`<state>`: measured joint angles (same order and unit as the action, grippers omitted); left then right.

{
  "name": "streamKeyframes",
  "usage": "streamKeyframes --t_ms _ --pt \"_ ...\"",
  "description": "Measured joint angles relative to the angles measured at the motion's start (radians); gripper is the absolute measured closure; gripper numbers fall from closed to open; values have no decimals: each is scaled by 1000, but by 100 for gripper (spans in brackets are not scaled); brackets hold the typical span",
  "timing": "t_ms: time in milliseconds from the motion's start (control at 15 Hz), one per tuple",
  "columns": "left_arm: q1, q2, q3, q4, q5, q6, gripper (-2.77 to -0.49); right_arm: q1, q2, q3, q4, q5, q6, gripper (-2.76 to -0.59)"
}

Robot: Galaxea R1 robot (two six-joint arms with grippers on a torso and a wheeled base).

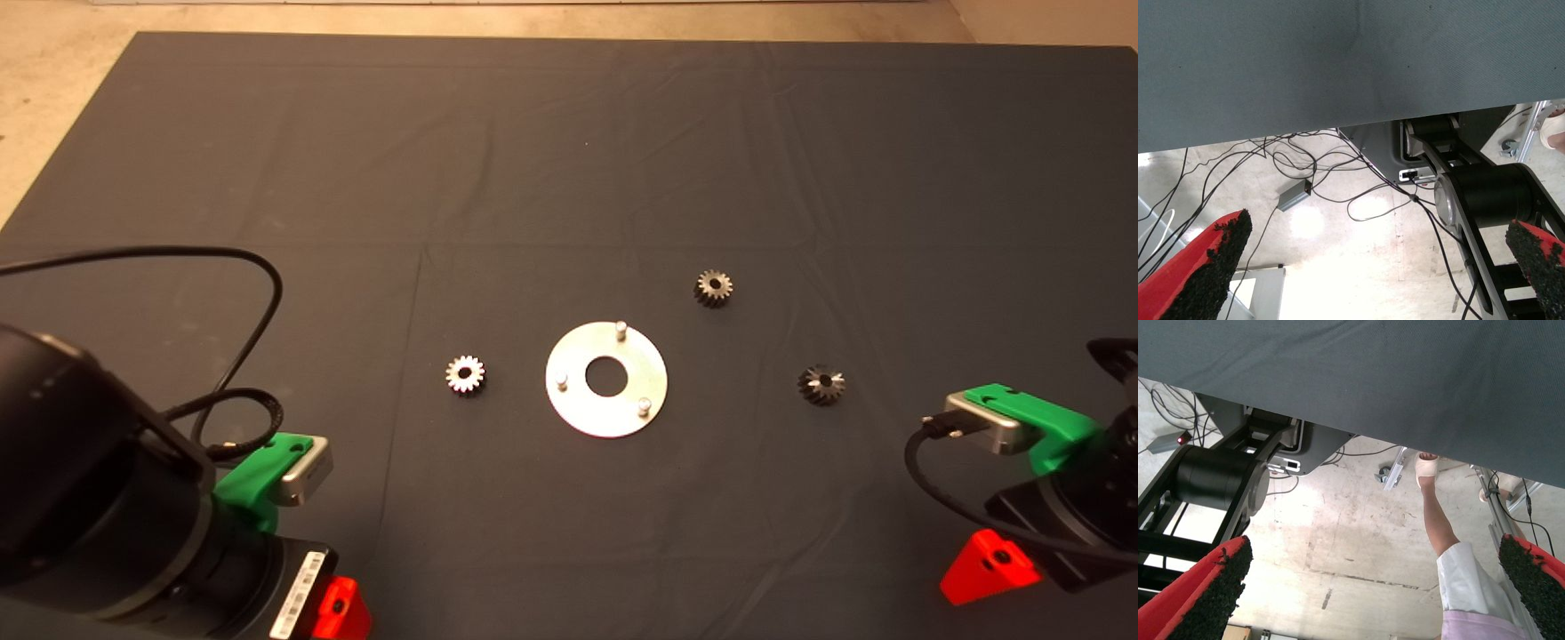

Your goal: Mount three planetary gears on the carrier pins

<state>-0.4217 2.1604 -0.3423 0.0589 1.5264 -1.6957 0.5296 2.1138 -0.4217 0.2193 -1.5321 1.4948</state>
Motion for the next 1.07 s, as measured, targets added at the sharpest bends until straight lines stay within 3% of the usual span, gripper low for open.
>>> streamKeyframes --t_ms 467,533,800,1067 --pt "0 0 -2 1 0 12 -276 0 0 0 1 0 0 -275" --pt "0 0 -20 0 -1 28 -276 0 0 0 0 0 -1 -275" --pt "0 3 -198 9 0 94 -276 0 0 0 0 0 -1 -275" --pt "0 64 -264 74 0 105 -276 0 0 0 0 0 -1 -275"
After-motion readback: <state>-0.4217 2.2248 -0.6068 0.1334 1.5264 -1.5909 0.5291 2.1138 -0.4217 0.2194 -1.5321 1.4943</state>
